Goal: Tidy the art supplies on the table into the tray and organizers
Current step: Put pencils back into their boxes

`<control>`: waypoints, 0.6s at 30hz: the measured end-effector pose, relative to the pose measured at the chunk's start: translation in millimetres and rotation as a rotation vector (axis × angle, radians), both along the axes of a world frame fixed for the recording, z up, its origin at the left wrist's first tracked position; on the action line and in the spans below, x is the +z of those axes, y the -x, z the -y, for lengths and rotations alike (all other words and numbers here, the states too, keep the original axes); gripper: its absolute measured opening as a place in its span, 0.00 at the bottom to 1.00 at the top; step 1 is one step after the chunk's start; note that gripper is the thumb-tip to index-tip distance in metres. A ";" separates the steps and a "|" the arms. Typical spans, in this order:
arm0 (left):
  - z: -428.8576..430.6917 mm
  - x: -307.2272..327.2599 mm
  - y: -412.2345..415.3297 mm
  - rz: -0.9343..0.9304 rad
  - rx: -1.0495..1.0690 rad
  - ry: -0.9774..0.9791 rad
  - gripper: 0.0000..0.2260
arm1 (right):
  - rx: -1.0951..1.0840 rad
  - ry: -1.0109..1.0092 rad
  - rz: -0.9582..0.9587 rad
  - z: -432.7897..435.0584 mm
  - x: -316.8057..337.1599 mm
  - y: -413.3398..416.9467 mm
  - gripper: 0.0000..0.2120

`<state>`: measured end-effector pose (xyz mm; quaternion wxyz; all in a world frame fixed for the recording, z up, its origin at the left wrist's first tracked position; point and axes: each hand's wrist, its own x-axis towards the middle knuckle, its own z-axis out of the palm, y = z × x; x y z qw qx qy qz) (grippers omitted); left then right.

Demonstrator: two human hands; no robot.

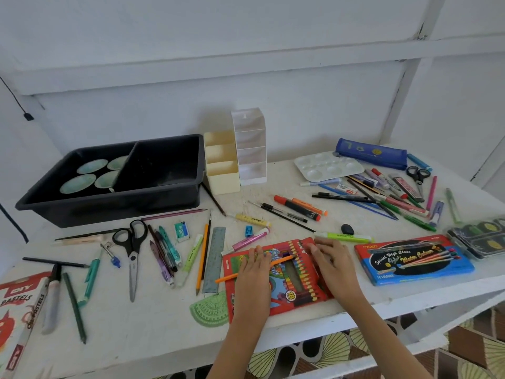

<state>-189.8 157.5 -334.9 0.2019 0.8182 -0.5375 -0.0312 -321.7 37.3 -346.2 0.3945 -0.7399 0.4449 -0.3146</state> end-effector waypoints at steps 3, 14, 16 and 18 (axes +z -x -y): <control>-0.5 -2.5 0.6 0.029 0.030 0.043 0.27 | -0.119 -0.003 0.172 -8.6 9.4 4.0 0.08; 20.9 16.4 33.6 0.117 -0.108 0.245 0.22 | -0.222 -0.362 0.505 -35.7 44.1 -5.8 0.09; 18.7 16.4 34.8 0.019 -0.049 0.230 0.18 | -0.268 -0.375 0.541 -26.5 44.5 1.3 0.12; 15.4 11.6 32.7 -0.124 0.008 0.175 0.31 | -0.305 -0.353 0.597 -16.6 47.2 11.4 0.15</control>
